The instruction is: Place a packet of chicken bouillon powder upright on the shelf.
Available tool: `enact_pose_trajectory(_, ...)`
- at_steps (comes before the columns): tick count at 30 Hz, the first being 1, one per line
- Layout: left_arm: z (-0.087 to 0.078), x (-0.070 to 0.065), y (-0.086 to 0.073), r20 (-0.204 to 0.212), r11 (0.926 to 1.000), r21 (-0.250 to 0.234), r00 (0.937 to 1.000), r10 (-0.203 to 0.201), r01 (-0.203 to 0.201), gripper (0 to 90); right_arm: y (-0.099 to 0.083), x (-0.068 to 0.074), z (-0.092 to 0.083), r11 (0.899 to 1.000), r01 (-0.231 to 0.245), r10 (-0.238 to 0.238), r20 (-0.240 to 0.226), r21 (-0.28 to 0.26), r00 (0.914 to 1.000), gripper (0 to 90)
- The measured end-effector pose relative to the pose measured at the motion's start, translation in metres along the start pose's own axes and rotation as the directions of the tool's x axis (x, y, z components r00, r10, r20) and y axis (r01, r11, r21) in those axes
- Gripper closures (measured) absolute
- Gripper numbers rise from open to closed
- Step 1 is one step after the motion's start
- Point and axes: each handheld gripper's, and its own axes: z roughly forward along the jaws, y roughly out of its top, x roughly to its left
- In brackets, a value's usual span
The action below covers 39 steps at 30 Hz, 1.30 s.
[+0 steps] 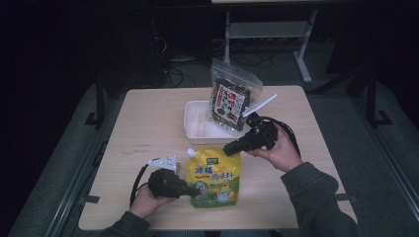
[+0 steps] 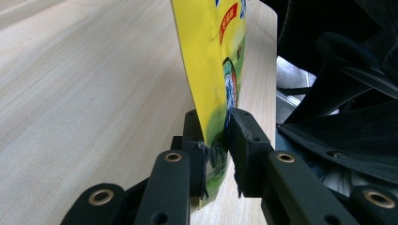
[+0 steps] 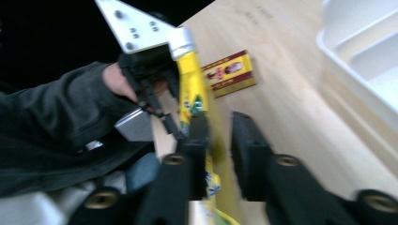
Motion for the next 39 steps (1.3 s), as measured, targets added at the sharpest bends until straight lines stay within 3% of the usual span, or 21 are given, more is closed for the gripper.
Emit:
enact_pose_trajectory(2,0.000,0.001,0.000,0.001,1.0000,0.000,1.0000,-0.002,0.002,76.3,0.001,0.001,0.000,1.000,-0.002,0.002,-0.007,0.008,1.0000,88.5)
enact_pose_trajectory(5,0.001,0.001,0.000,-0.009,1.0000,-0.006,1.0000,-0.002,0.002,72.3,-0.001,0.001,0.000,1.000,-0.008,0.008,-0.008,-0.009,0.9999,89.5)
enact_pose_trajectory(8,0.003,0.002,-0.001,-0.023,0.9997,-0.006,0.9995,-0.023,0.023,55.2,-0.004,0.002,-0.001,1.000,-0.012,0.012,-0.002,-0.018,0.9999,89.6)
enact_pose_trajectory(10,0.006,0.004,-0.002,-0.021,0.9993,0.006,0.9991,-0.037,0.037,49.7,-0.007,0.001,-0.002,0.999,-0.020,0.019,-0.020,-0.034,0.9996,89.6)
enact_pose_trajectory(12,0.009,0.005,-0.003,-0.013,0.9989,0.021,0.9990,-0.042,0.042,52.2,-0.008,0.002,-0.002,0.999,-0.025,0.024,-0.026,-0.040,0.9994,89.6)
enact_pose_trajectory(14,0.010,0.004,-0.003,0.008,0.9992,0.024,0.9995,-0.031,0.031,62.6,-0.009,0.003,-0.003,0.999,-0.023,0.021,-0.038,-0.041,0.9991,89.4)
enact_pose_trajectory(19,0.005,0.002,-0.001,0.024,0.9996,0.029,0.9997,-0.003,0.002,74.8,-0.005,0.008,-0.005,1.000,-0.004,0.005,-0.050,0.022,0.9988,84.2)
enact_pose_trajectory(24,0.005,-0.002,0.002,0.025,0.9992,0.028,0.9993,0.027,-0.028,76.1,0.009,0.018,0.001,0.992,0.036,-0.033,-0.028,0.124,0.9991,73.9)
enact_pose_trajectory(29,0.005,-0.004,0.003,0.032,0.9987,0.029,0.9987,0.040,-0.041,76.2,0.021,0.021,0.013,0.980,0.060,-0.056,-0.029,0.188,0.9980,72.9)
enact_pose_trajectory(33,0.004,-0.005,0.003,0.032,0.9982,0.031,0.9983,0.050,-0.050,76.3,0.025,0.020,0.019,0.977,0.060,-0.051,-0.046,0.206,0.9976,78.9)
enact_pose_trajectory(35,0.003,-0.004,0.003,0.029,0.9986,0.024,0.9985,0.047,-0.047,76.3,0.026,0.020,0.019,0.976,0.043,-0.034,-0.046,0.211,0.9984,84.4)
enact_pose_trajectory(39,0.001,-0.003,0.003,0.024,0.9991,0.010,0.9989,0.040,-0.041,76.2,0.026,0.021,0.017,0.974,0.025,-0.018,-0.033,0.225,0.9993,87.2)
